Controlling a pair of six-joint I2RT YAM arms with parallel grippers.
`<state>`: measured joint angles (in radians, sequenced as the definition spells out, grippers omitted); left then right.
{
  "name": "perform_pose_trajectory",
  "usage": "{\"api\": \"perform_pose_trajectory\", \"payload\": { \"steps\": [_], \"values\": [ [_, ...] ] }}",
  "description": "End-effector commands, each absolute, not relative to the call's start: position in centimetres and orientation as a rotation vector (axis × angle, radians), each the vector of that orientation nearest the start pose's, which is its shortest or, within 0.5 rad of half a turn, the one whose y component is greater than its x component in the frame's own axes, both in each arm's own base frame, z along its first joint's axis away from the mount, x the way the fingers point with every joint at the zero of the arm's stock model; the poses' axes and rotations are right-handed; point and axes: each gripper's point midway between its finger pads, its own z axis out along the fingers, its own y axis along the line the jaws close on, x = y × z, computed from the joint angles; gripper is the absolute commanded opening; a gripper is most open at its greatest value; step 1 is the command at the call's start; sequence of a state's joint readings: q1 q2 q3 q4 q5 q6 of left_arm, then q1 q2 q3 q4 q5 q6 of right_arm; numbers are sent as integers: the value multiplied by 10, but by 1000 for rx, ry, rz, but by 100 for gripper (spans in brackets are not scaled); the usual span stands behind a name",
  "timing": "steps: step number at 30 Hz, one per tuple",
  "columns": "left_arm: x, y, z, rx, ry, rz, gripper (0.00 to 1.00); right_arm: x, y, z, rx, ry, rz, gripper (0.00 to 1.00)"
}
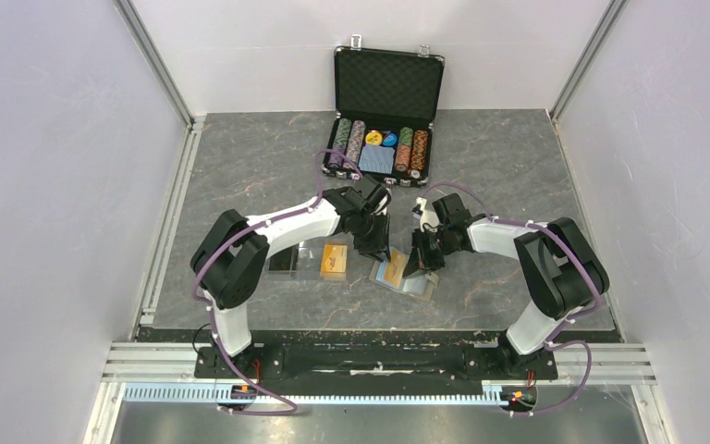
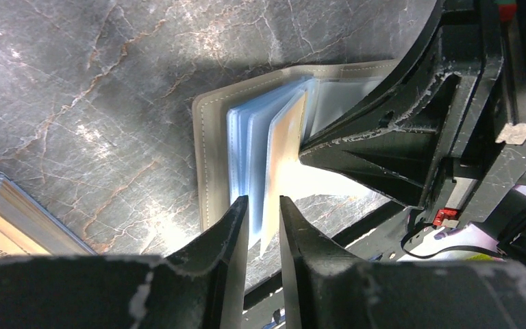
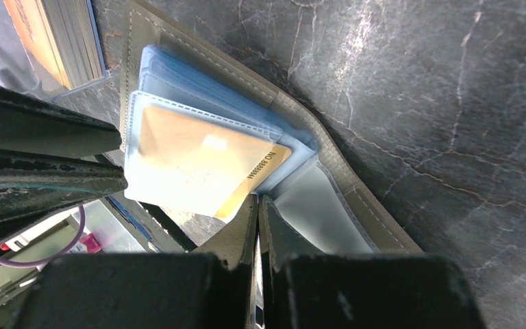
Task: Put the credit cards into the card holder
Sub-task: Insert the credit card into the card holder.
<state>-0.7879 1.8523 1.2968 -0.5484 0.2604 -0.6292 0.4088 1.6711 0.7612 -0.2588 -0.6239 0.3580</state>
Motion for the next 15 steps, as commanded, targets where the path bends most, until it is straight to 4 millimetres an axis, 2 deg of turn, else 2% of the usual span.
{"api": "perform_pose_trajectory", "payload": {
  "steps": [1,5,15],
  "values": [
    [244,-350,78,391,2785,-764,28,214,214,-1,-258,2851,1010,0],
    [240,-352,75,406,2794,-766,23,214,214,-1,-255,2851,1012,0],
    [235,-359,69,443,2816,-802,22,219,219,6,-269,2827,1036,0]
  ]
}}
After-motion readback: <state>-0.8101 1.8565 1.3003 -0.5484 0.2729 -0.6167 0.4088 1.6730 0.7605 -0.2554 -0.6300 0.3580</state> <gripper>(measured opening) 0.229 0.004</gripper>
